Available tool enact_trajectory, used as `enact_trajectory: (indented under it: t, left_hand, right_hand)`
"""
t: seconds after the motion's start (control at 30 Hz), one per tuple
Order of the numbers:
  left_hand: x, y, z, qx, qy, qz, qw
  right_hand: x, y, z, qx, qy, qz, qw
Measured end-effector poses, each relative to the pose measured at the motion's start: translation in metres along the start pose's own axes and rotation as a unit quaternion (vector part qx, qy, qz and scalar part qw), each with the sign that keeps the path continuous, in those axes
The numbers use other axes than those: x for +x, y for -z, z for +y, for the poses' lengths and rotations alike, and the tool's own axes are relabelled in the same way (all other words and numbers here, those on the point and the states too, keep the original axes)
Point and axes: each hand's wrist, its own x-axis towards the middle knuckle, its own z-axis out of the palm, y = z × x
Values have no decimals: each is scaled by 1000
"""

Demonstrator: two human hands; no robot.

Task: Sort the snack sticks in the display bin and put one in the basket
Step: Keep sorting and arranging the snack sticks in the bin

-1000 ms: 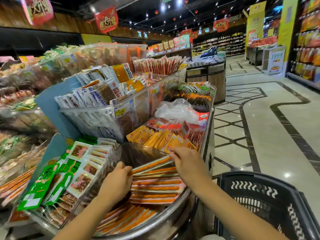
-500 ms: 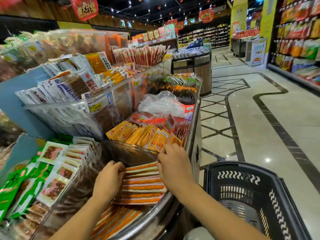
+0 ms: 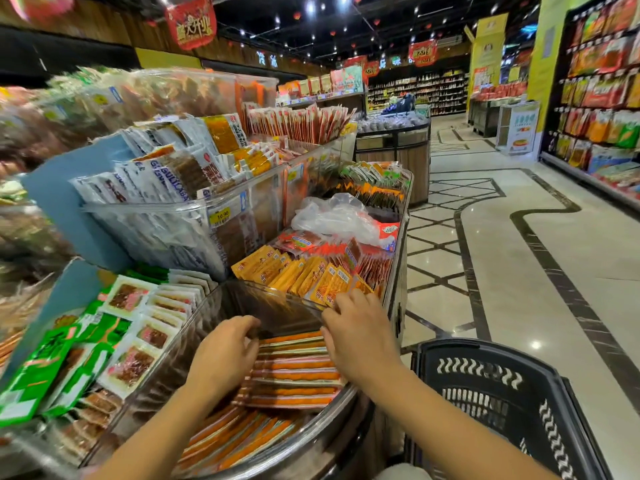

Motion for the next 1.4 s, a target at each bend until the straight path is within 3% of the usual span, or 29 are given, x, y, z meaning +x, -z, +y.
enact_trajectory:
  t: [0.17,0.27,0.47,0.67,0.93,1.17,1.3,1.4]
  left_hand:
    - [-13,53,-18,75,-75,105,989]
    - [-22,69,-49,99,-90,141,981]
    - [-41,61,-92,63,-40,110,991]
    - [-42,57,-92,34,-22,105,994]
    - [-43,56,-91,5,-20,126,992]
    - [-43,56,-90,9,-18,130,991]
    - [-44,58,-89,5,-11,131,991]
    - [-44,58,-89,7,-12,130,991]
  right_hand:
    - [12,1,-30,44,45,-18,998]
    - [20,-4,-64,97,108,-78,986]
    - [29,-21,-127,207,198,-354,890]
    - [18,-41,-141,191,244,-439,844]
    - [18,-43,-138,205,252,-458,828]
    - [20,-42,-133,268,205,-387,858]
    - [23,-32,-127,396,82,-309,861]
    - [29,-24,-120,518,-35,-209,829]
